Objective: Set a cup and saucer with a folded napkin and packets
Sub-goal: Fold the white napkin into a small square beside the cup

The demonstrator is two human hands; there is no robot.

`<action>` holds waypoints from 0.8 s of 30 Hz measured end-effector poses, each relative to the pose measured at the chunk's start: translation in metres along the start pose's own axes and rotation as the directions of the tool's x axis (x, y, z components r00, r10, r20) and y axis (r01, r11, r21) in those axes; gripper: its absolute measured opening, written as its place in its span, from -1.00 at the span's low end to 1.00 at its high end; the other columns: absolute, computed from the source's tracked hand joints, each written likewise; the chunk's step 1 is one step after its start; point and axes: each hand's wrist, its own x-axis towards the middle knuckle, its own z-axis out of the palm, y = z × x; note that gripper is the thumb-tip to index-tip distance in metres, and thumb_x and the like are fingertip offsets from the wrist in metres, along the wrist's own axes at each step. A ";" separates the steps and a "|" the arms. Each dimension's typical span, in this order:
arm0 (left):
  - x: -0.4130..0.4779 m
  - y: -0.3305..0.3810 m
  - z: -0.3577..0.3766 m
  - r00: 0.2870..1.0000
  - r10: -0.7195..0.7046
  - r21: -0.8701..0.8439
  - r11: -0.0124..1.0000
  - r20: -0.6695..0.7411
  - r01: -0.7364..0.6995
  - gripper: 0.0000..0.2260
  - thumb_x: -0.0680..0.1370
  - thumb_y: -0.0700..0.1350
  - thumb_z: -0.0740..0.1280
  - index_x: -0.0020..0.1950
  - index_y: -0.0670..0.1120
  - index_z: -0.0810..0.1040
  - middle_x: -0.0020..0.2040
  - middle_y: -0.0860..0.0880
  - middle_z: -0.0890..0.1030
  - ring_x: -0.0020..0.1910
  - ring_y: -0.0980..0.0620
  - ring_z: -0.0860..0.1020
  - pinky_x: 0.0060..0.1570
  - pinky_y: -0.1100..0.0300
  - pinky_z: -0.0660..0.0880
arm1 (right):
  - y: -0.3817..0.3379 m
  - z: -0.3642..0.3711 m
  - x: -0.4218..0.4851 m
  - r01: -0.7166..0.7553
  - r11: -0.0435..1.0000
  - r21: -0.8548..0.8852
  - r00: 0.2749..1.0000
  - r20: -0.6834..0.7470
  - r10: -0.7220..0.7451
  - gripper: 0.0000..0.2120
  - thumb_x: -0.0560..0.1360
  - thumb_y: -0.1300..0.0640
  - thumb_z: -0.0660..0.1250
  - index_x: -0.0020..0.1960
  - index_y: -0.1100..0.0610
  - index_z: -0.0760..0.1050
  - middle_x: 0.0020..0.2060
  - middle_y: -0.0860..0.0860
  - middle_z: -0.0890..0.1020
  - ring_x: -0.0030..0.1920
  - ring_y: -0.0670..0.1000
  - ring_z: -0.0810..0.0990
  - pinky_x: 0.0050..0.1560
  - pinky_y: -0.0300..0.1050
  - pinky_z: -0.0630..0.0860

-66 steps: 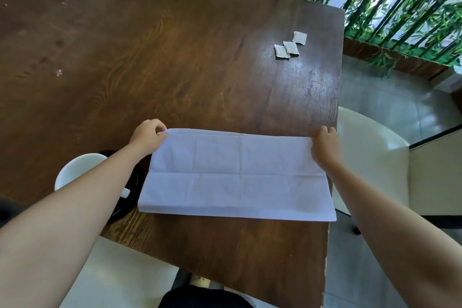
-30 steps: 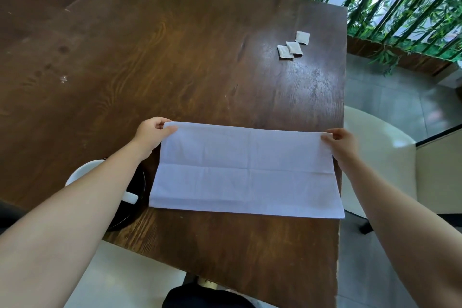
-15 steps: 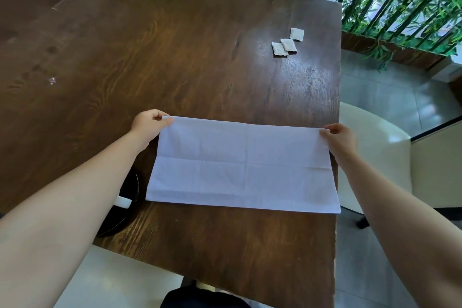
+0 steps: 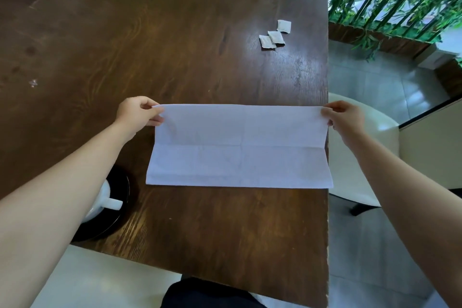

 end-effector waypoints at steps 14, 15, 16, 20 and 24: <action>-0.075 -0.018 -0.026 0.917 0.377 0.439 0.808 0.128 -0.394 -0.94 0.47 -0.13 0.38 -0.20 -0.06 0.56 -0.19 0.02 0.59 -0.19 0.04 0.56 -0.21 0.12 0.46 | 0.030 -0.043 -0.073 0.215 0.972 -0.096 0.969 0.145 -0.201 -0.94 0.45 0.34 0.33 -0.11 0.23 0.52 -0.38 0.01 0.56 -0.49 -0.26 0.53 -0.37 -0.47 0.44; -0.080 -0.021 -0.025 0.911 0.389 0.464 0.786 0.141 -0.407 -0.94 0.47 -0.15 0.38 -0.20 -0.08 0.56 -0.18 0.01 0.58 -0.19 0.02 0.55 -0.21 0.11 0.44 | 0.035 -0.043 -0.078 0.222 0.969 -0.107 0.966 0.157 -0.204 -0.94 0.45 0.35 0.33 -0.11 0.23 0.52 -0.37 0.01 0.55 -0.47 -0.27 0.54 -0.38 -0.51 0.42; -0.085 -0.025 -0.024 0.907 0.393 0.481 0.772 0.153 -0.415 -0.94 0.47 -0.17 0.38 -0.21 -0.09 0.56 -0.18 0.00 0.57 -0.20 0.00 0.54 -0.21 0.10 0.44 | 0.040 -0.043 -0.084 0.229 0.966 -0.118 0.964 0.169 -0.207 -0.95 0.46 0.34 0.33 -0.12 0.22 0.52 -0.36 -0.01 0.55 -0.45 -0.27 0.54 -0.37 -0.52 0.41; -0.100 -0.038 -0.021 0.896 0.402 0.589 0.683 0.190 -0.432 -0.93 0.46 -0.20 0.36 -0.22 -0.10 0.54 -0.21 -0.02 0.55 -0.23 -0.09 0.53 -0.30 0.06 0.42 | 0.056 -0.039 -0.098 0.243 0.955 -0.169 0.957 0.202 -0.208 -0.91 0.46 0.32 0.34 -0.16 0.16 0.53 -0.27 0.09 0.59 -0.32 -0.04 0.52 -0.23 -0.36 0.40; -0.114 -0.049 -0.014 0.871 0.430 0.709 0.537 0.237 -0.458 -0.95 0.46 -0.24 0.34 -0.20 -0.14 0.54 -0.19 -0.07 0.57 -0.23 -0.14 0.54 -0.37 0.12 0.32 | 0.068 -0.036 -0.106 0.255 0.941 -0.222 0.952 0.230 -0.203 -0.91 0.45 0.33 0.34 -0.15 0.16 0.53 -0.18 0.07 0.60 -0.24 0.06 0.52 -0.12 -0.08 0.45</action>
